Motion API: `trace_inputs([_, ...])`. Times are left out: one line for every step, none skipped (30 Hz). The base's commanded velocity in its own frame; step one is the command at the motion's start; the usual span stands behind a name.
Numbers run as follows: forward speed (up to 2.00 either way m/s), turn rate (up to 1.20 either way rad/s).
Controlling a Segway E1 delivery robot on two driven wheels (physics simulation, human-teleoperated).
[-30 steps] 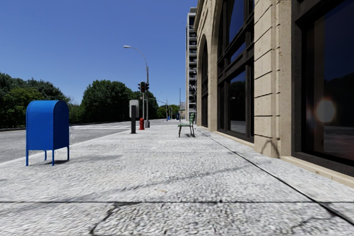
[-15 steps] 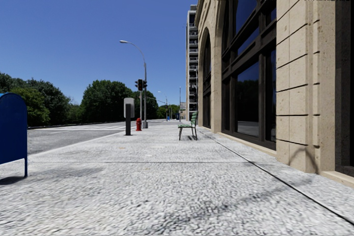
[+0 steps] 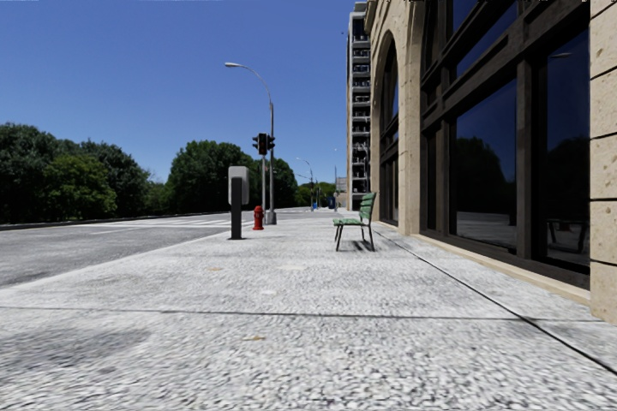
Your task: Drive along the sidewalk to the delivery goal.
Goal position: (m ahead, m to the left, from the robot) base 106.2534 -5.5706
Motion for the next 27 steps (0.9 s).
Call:
trace_inputs([2.00,0.35])
trace_inputs([2.00,0.35])
trace_inputs([2.00,0.35])
trace_inputs([2.00,0.35])
trace_inputs([2.00,0.35])
trace_inputs([2.00,0.35])
trace_inputs([2.00,0.35])
trace_inputs([2.00,0.34])
trace_inputs([2.00,0.34])
trace_inputs([2.00,0.34])
trace_inputs([2.00,0.34])
trace_inputs([2.00,0.34])
trace_inputs([2.00,0.34])
trace_inputs([2.00,0.34])
trace_inputs([2.00,0.34])
trace_inputs([2.00,0.26])
trace_inputs([2.00,0.08])
trace_inputs([2.00,0.00])
trace_inputs([2.00,0.00])
trace_inputs([2.00,0.00])
trace_inputs([2.00,0.00])
trace_inputs([2.00,0.00])
trace_inputs([2.00,0.00])
trace_inputs([2.00,0.00])
trace_inputs([2.00,0.00])
trace_inputs([2.00,0.00])
trace_inputs([2.00,0.00])
